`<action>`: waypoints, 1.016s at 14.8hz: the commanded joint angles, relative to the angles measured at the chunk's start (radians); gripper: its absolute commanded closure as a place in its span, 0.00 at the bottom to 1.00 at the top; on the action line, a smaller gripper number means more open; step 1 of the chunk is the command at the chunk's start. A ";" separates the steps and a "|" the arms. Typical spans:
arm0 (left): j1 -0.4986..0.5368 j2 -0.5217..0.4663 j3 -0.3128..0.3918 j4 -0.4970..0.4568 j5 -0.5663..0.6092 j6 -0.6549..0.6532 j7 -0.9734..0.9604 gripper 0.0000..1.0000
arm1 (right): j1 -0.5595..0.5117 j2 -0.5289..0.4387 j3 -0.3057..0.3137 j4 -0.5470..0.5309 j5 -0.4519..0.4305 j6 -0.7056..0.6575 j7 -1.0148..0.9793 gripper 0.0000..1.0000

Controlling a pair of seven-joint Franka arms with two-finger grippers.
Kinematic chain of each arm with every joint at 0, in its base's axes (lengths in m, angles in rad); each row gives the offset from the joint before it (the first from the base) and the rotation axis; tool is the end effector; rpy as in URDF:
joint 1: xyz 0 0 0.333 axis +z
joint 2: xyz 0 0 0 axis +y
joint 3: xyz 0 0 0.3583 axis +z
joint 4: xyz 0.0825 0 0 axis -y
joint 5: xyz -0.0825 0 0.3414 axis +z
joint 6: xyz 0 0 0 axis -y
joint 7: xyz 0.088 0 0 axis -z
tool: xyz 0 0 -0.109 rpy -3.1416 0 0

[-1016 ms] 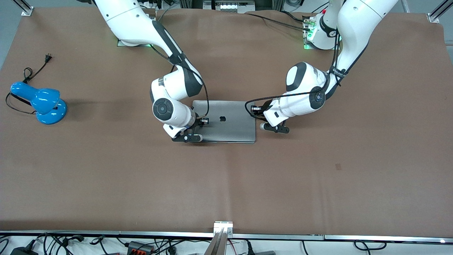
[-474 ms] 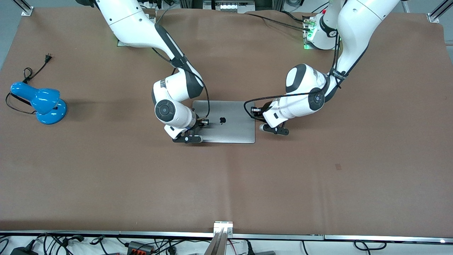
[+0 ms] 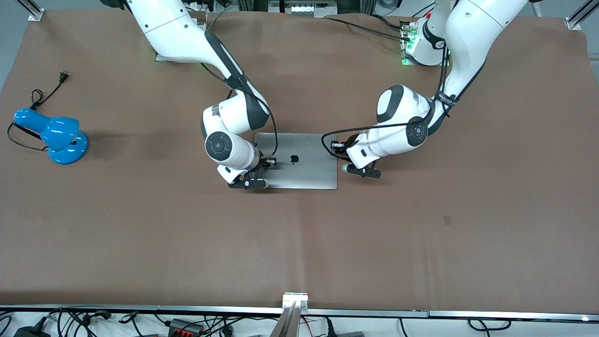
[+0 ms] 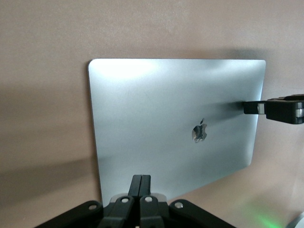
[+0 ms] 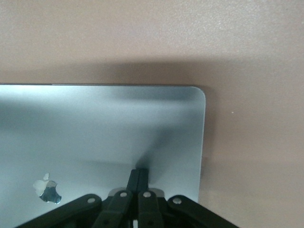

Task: Close laptop with both arms from behind
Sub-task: 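Hold both grippers on the closed lid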

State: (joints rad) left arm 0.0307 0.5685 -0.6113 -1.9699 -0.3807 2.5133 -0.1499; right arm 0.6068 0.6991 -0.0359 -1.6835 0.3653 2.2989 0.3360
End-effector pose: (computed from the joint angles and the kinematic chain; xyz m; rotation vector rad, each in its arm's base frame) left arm 0.5341 -0.3033 0.2986 2.6148 -0.0458 -0.2168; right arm 0.5558 0.3710 0.2483 -2.9510 0.0194 0.2620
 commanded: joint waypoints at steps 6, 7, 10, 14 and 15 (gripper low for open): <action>-0.205 0.083 0.173 0.033 0.022 0.105 0.006 1.00 | 0.007 0.019 -0.021 0.031 -0.032 0.014 0.029 1.00; -0.206 0.090 0.173 0.033 0.022 0.110 0.007 1.00 | 0.008 0.019 -0.021 0.031 -0.040 0.014 0.031 1.00; -0.206 0.097 0.173 0.033 0.023 0.121 0.009 1.00 | 0.010 0.007 -0.032 0.033 -0.049 0.013 0.031 1.00; -0.190 0.071 0.171 0.033 0.023 0.111 0.004 1.00 | 0.010 -0.044 -0.067 0.031 -0.052 -0.021 0.031 1.00; -0.187 0.059 0.171 0.033 0.023 0.099 0.003 1.00 | 0.010 -0.061 -0.073 0.031 -0.061 -0.033 0.031 1.00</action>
State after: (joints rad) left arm -0.1596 0.6501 -0.4463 -1.9451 -0.3742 2.6268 -0.1491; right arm 0.6072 0.6838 -0.0857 -1.6522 0.3310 2.3031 0.3439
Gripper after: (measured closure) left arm 0.991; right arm 0.991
